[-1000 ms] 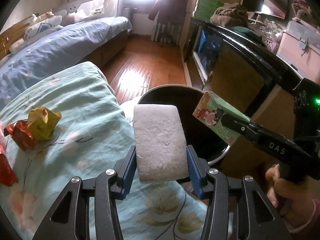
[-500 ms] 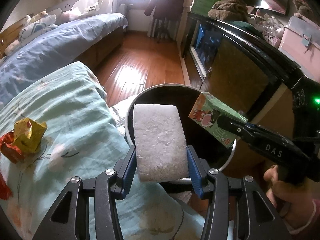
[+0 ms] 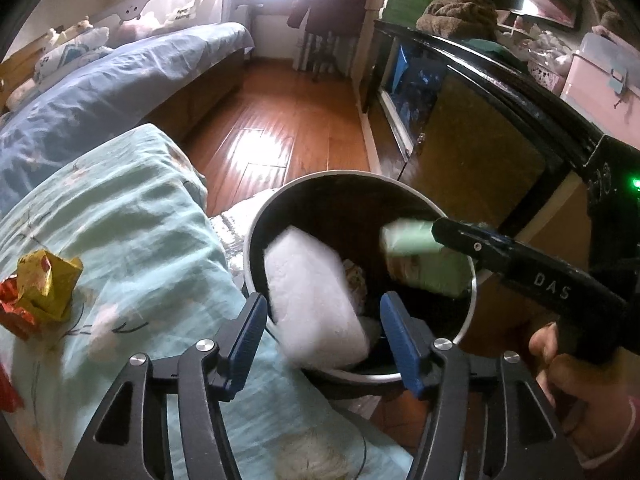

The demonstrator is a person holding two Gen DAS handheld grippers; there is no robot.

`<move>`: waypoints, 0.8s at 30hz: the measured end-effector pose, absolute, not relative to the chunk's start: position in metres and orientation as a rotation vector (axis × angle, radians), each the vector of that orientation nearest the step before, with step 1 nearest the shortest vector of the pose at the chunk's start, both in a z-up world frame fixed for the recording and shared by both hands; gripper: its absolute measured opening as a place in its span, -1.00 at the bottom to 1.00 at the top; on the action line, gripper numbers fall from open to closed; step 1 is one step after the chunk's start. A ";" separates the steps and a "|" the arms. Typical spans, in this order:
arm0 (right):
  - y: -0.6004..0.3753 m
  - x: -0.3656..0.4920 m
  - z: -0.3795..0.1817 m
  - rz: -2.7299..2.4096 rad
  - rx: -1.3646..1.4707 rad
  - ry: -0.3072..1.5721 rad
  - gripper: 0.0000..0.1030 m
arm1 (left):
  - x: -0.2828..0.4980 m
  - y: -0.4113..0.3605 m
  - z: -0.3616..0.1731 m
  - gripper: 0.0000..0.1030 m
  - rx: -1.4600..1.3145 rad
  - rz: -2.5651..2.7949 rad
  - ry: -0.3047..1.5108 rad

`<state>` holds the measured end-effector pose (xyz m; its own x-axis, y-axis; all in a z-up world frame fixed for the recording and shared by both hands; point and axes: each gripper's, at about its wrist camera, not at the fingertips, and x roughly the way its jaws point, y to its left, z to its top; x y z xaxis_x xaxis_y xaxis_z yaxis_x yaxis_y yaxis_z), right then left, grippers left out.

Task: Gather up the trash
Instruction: 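Open the left tool over the bin while the right tool releases the green carton, then move both open tools back over the trash on the bed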

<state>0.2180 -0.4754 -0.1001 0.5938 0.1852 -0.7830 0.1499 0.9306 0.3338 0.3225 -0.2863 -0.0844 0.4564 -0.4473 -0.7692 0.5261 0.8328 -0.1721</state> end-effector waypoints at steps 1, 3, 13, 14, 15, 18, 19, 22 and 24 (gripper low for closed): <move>-0.475 0.217 -0.099 0.023 0.393 0.936 -0.05 | 0.322 -0.284 -0.085 0.31 0.089 -0.593 0.919; -0.474 0.215 -0.097 0.021 0.397 0.927 0.08 | 0.319 -0.279 -0.084 0.31 0.073 -0.591 0.915; -0.445 0.205 -0.084 0.092 0.405 0.899 0.39 | 0.286 -0.226 -0.081 0.31 -0.003 -0.532 0.894; -0.438 0.204 -0.083 0.107 0.404 0.898 0.42 | 0.283 -0.220 -0.081 0.31 -0.012 -0.520 0.890; -0.434 0.204 -0.082 0.114 0.403 0.899 0.46 | 0.279 -0.213 -0.080 0.31 -0.022 -0.507 0.887; -0.416 0.203 -0.082 0.157 0.399 0.906 0.49 | 0.269 -0.191 -0.080 0.32 -0.045 -0.474 0.887; -0.412 0.202 -0.081 0.166 0.397 0.908 0.49 | 0.267 -0.184 -0.080 0.32 -0.055 -0.464 0.887; -0.391 0.201 -0.080 0.210 0.383 0.912 0.50 | 0.258 -0.163 -0.078 0.32 -0.085 -0.430 0.885; -0.381 0.200 -0.080 0.234 0.378 0.916 0.51 | 0.251 -0.147 -0.076 0.32 -0.102 -0.400 0.876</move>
